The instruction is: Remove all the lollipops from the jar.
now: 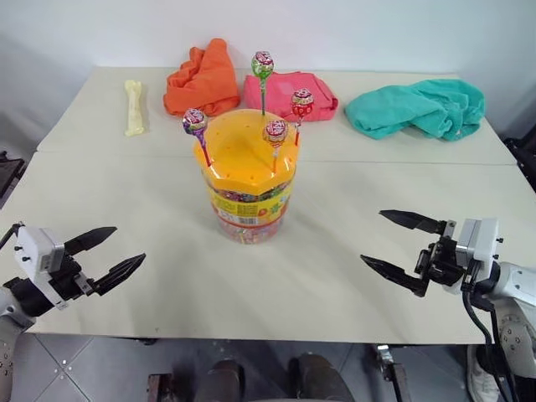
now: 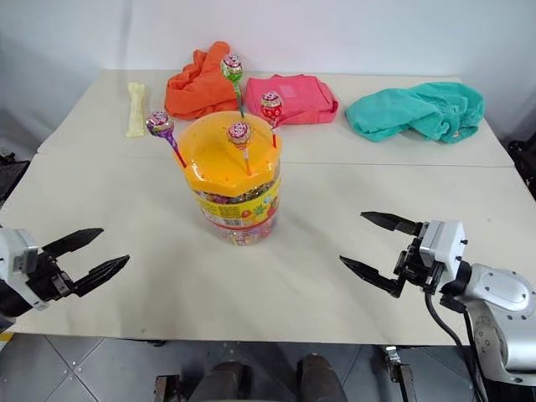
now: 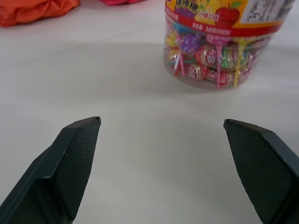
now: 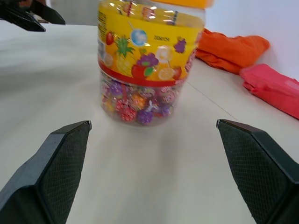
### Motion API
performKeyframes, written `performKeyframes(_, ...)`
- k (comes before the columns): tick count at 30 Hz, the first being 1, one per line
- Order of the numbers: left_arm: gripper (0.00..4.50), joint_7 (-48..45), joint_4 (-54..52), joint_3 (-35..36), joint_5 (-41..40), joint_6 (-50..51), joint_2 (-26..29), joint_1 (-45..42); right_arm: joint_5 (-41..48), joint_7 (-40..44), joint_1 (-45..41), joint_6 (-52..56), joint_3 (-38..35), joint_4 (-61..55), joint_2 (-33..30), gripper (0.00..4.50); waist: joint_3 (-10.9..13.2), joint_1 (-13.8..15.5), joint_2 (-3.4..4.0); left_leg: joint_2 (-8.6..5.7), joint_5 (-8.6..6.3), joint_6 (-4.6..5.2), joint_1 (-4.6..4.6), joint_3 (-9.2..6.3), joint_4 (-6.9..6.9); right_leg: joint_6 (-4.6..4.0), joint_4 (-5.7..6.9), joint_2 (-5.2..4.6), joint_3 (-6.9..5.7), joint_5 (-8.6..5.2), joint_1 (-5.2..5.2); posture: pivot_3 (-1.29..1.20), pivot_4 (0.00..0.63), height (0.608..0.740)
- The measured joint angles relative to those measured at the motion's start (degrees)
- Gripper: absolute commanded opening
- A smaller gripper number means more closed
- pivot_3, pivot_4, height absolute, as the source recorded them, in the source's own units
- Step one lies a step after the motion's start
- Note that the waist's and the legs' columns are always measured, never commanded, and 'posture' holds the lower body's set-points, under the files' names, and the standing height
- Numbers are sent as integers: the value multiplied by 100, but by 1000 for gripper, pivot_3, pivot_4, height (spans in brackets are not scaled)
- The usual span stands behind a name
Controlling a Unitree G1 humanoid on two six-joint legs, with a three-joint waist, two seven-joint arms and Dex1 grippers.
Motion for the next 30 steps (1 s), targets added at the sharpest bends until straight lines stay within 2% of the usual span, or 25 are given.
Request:
performKeyframes(4,4485,62,130,34,-145,75,-77,-138,243,-58,-225,254,72,1,0,4500,0,-2,0,-2,0,0,-2,-6,1,0,-4,-2,-7,0,4,0,150,740)
performKeyframes(6,4485,83,83,138,-744,494,-80,-305,649,-274,-533,570,4,-18,-3,4500,0,-11,0,-1,0,-1,-7,-15,4,0,-4,-3,-15,0,3,0,150,740)
performKeyframes(8,4485,201,-55,402,-1746,1128,-7,-629,1158,-469,-817,909,-259,-109,-128,4500,2,-4,3,-1,0,-2,-14,-31,7,0,-2,-4,-27,0,2,0,150,740)
performKeyframes(10,4485,357,-217,597,-2306,1466,222,-990,1508,-585,-943,1149,-494,-295,-284,4500,2,12,2,-4,-1,-4,-16,-48,9,0,-2,-4,-36,0,6,0,150,740)
performKeyframes(12,4485,392,-359,677,-2519,1586,402,-1220,1747,-704,-1028,1270,-616,-456,-318,4500,0,-6,5,-8,-1,-3,-14,-47,7,0,-3,-4,-36,0,9,0,150,740)
performKeyframes(17,4485,48,-64,24,-2486,1756,783,-2047,2224,-790,-840,1250,-1034,-1118,-314,4500,3,-6,11,-10,0,-4,-17,-54,5,0,-5,-4,-44,0,12,0,150,740)
performKeyframes(24,4485,-456,411,-970,-2109,1745,824,-3190,2187,-322,-96,929,-1324,-1411,-277,4500,3,-16,11,-15,0,-4,-16,-52,8,1,10,-1,-43,1,16,0,150,740)
performKeyframes(28,4485,-604,781,-1825,-1682,1656,497,-4466,2005,-200,247,763,-1389,-1564,-268,4500,3,11,10,-20,0,-4,-19,-54,22,3,31,2,-47,2,17,0,150,740)
performKeyframes(30,4098,-614,837,-2072,-1656,1715,296,-4824,1940,-230,266,720,-1385,-1609,-240,4500,3,-7,10,-23,-2,-1,-19,-52,26,3,35,2,-44,2,17,0,150,740)
